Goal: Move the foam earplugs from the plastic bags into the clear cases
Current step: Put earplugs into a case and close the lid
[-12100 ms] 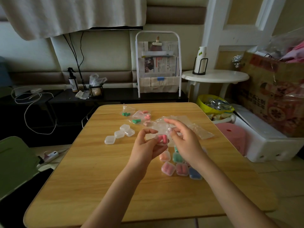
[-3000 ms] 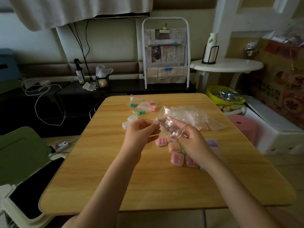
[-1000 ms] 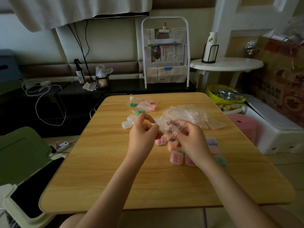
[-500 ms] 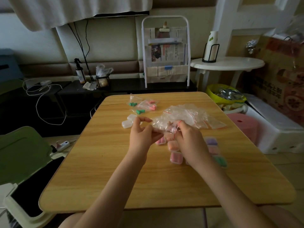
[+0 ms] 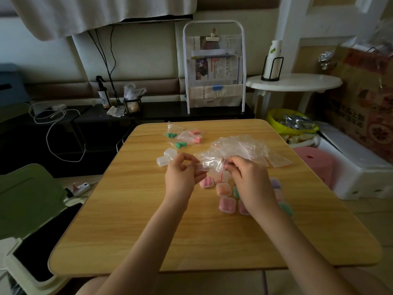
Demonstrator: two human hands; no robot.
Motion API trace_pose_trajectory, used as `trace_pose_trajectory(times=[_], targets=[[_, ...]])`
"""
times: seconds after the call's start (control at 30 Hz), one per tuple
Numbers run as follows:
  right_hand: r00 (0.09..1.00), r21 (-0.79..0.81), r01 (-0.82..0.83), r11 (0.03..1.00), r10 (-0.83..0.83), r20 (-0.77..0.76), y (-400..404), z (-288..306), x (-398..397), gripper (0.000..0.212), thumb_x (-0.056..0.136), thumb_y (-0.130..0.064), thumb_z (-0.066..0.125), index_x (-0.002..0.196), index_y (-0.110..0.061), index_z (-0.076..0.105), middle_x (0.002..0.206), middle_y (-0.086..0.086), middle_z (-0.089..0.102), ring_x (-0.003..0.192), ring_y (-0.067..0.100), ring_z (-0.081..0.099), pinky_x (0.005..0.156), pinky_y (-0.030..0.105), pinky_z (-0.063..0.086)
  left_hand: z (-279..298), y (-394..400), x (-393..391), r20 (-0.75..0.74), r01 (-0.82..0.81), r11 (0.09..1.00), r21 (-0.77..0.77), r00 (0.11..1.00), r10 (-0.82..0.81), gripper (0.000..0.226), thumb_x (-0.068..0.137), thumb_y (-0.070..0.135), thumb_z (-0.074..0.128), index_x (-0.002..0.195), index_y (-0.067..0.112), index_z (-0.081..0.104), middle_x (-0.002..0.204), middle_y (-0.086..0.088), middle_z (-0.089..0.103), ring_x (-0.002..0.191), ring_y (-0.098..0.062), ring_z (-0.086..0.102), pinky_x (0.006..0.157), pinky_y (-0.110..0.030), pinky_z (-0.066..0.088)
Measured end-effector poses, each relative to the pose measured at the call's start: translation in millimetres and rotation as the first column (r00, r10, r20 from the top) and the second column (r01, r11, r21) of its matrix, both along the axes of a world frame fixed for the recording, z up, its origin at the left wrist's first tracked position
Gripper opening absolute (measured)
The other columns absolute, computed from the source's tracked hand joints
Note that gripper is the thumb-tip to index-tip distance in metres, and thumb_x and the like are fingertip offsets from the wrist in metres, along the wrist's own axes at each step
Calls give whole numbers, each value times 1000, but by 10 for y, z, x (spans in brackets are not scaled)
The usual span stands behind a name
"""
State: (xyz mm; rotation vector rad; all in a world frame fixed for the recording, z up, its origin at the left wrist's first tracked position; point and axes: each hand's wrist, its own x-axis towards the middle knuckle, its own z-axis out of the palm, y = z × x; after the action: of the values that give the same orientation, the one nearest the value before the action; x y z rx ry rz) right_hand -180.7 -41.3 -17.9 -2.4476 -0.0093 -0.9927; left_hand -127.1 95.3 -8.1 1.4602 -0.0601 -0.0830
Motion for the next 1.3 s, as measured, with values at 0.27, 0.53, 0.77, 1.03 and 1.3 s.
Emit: trace_pose_trajectory(times=[0.27,0.53,0.77,1.03,1.3], targets=[[998,11,-67,998,67,-20,-54,-17,47,20,93,-18,58,104,-3,66,92,4,72,79,16,68,67,20,49,-30,-17,120,-76,-23,999,-49,997,19,27,95,-8,40,84,3,62,83,-11,65,65,-14,64,62,-21,58],[997,137,19,990,-29,73,-163,30,65,16,94,-15,57,96,-2,66,90,4,71,67,11,66,56,22,55,-65,13,219,-68,-91,996,4,994,91,29,95,-8,42,89,6,67,94,-14,68,77,-14,69,66,-21,57],[998,290,68,955,-64,-24,-300,2,55,13,93,-7,57,102,-7,66,93,0,69,77,8,67,66,25,58,-99,-140,224,136,192,885,424,953,-272,39,101,22,40,140,21,43,114,7,59,96,-6,55,77,-20,46],[997,358,15,934,13,-76,-257,-30,59,19,90,-1,60,105,-9,69,89,-5,68,79,6,67,72,20,56,-214,-187,235,489,-232,596,769,814,-314,47,96,4,38,139,23,45,89,-8,65,101,-27,55,77,-37,51],[989,458,-30,889,94,-117,-192,-85,68,27,88,3,62,108,-13,69,93,-6,70,76,9,68,72,27,59,-143,272,152,232,-153,221,963,888,-396,58,89,12,50,144,26,37,144,-1,37,134,-28,26,105,-42,35]])
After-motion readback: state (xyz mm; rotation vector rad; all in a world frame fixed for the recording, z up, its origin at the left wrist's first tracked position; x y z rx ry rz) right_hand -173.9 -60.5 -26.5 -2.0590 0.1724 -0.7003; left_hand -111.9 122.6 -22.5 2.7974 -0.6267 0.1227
